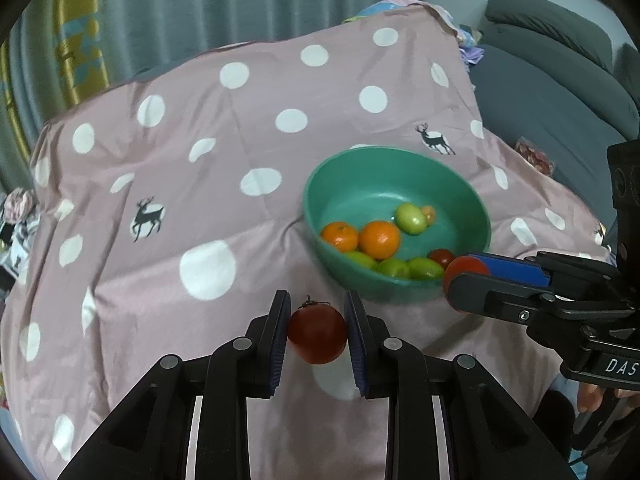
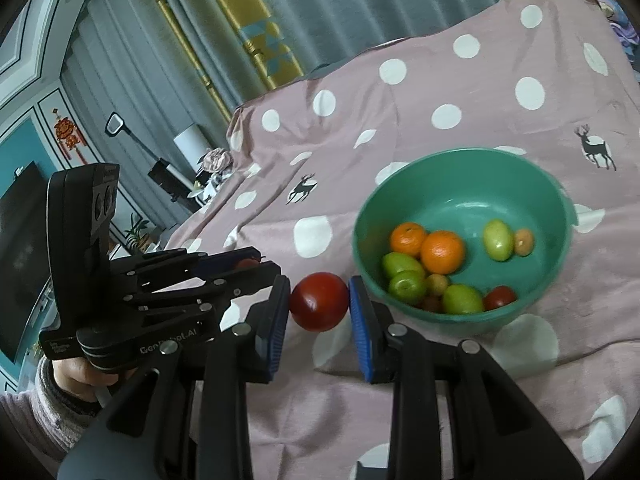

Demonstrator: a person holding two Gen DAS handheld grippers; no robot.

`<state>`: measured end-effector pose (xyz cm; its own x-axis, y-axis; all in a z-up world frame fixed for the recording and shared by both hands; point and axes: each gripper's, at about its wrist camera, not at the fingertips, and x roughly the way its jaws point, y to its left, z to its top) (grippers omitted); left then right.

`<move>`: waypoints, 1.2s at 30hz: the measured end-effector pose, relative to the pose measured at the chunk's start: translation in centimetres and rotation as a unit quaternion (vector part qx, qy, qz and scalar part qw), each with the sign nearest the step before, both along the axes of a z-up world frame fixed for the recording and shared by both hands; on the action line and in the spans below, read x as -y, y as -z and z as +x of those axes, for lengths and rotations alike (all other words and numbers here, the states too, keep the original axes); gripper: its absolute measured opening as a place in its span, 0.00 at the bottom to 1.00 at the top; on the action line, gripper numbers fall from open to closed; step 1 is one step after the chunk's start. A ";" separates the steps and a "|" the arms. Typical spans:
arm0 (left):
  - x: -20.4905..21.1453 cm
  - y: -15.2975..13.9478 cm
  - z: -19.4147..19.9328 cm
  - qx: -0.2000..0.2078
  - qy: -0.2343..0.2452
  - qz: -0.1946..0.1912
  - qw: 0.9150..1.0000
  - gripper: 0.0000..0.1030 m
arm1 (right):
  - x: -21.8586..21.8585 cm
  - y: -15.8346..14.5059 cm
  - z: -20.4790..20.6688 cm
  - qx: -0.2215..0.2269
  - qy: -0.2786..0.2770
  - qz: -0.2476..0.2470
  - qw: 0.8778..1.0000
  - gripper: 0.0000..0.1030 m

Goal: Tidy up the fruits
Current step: 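Carry both red tomatoes over the teal bowl, then lower both tomatoes into the bowl among the fruits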

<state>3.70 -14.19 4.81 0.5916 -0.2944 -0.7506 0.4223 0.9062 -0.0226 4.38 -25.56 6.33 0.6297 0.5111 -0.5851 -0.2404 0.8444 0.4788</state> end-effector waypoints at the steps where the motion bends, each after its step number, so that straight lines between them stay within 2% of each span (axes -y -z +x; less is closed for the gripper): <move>1: 0.2 0.0 0.2 0.001 0.003 0.000 1.000 0.27 | 0.2 0.0 0.0 0.001 0.003 0.000 1.000 0.30; 19: 4.8 0.2 3.6 0.000 0.035 0.010 0.999 0.27 | 3.9 0.7 1.3 0.003 0.048 -0.004 0.999 0.30; 36: 7.2 1.6 6.3 -0.007 0.046 0.032 0.998 0.27 | 6.8 1.9 3.9 -0.014 0.075 -0.038 0.996 0.30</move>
<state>10.01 -21.39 3.17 0.5536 -0.2974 -0.7778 0.5033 0.8636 0.0280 8.28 -32.35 4.42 0.6783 0.3655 -0.6374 -0.0960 0.9042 0.4162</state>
